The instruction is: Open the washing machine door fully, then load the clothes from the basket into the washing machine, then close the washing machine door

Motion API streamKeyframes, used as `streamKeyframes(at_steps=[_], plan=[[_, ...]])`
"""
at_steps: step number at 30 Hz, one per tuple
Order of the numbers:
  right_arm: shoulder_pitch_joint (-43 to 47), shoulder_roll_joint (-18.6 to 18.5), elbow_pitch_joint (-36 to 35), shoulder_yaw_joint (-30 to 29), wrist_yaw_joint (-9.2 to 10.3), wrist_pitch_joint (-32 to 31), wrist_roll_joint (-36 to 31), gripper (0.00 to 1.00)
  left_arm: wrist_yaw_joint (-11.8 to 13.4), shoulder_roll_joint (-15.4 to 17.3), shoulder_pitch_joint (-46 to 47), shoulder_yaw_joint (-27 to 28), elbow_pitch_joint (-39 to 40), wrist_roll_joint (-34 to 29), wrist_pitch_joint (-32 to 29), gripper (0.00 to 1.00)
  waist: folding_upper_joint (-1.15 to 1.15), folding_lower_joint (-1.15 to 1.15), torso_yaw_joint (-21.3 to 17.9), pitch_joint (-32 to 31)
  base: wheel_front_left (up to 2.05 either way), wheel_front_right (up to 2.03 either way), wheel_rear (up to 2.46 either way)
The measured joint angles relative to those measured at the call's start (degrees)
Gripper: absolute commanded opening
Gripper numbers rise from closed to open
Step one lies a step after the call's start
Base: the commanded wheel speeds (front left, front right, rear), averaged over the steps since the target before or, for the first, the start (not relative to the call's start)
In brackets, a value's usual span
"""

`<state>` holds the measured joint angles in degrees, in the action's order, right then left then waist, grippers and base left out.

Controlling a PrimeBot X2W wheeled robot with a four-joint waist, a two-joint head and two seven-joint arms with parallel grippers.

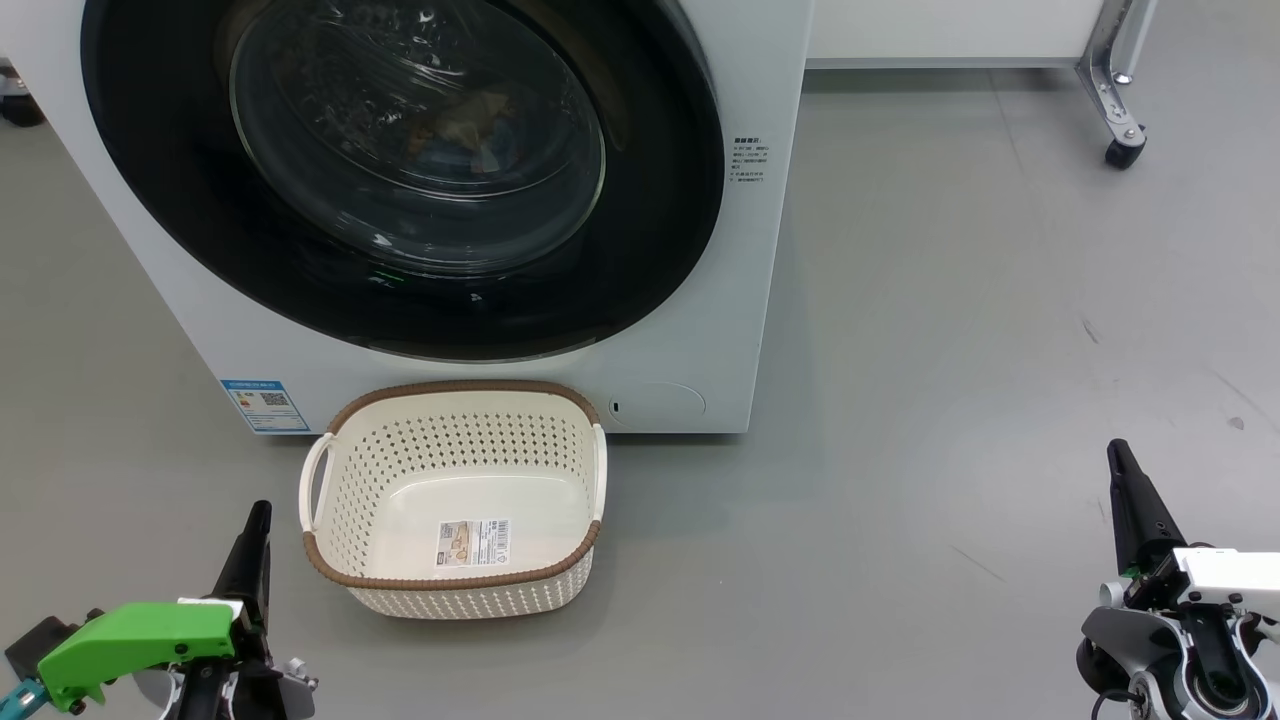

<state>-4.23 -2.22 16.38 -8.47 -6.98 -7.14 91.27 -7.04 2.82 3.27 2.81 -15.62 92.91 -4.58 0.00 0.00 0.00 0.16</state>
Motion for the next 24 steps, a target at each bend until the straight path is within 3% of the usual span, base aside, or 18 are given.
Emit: streamKeyframes(at_steps=[24], plan=[[0.0,0.0,-0.2,0.2,0.00,0.0,0.1,0.00,0.0,0.0,0.0,0.1,0.0,0.0,-0.3,0.00,0.00,0.00,0.0,0.0,0.00,0.00,0.00]])
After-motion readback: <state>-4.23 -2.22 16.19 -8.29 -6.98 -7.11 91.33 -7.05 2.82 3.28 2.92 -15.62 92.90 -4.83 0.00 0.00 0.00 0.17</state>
